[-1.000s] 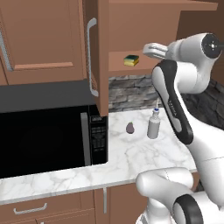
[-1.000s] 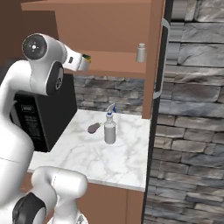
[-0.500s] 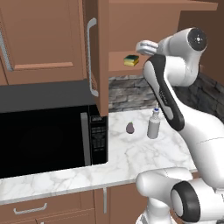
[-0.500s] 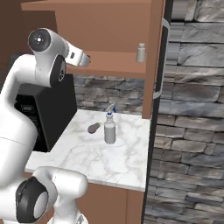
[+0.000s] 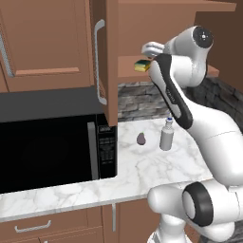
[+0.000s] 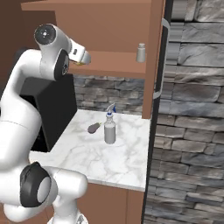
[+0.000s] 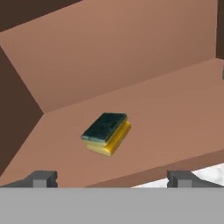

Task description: Pick the sponge and spray from the cabinet and place them on the counter.

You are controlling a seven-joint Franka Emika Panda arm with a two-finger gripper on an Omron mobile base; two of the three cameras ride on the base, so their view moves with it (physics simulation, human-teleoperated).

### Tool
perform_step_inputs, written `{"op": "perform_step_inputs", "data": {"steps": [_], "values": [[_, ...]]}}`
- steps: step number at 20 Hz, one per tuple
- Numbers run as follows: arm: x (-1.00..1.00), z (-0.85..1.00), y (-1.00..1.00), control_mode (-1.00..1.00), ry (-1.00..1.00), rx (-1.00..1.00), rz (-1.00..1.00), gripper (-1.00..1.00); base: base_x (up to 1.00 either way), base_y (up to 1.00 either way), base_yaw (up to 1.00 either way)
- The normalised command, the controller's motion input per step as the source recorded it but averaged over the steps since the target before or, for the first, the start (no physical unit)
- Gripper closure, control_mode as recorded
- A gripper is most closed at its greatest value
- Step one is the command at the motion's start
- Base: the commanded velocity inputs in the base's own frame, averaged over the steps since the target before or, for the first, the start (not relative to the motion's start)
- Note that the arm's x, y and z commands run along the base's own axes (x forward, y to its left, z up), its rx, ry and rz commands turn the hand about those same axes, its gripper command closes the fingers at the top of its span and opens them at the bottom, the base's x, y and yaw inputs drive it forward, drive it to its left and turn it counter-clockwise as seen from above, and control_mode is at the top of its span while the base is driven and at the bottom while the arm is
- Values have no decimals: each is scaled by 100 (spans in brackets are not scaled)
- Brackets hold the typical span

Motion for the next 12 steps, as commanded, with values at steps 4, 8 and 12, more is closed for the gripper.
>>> {"op": "perform_step_inputs", "data": {"steps": [4,8,12], "values": [[29,-18,8,-100,0,0,0,-100,0,0,0],[32,-4,8,-100,0,0,1,-100,0,0,0],[33,0,7,-100,0,0,0,-100,0,0,0]]}}
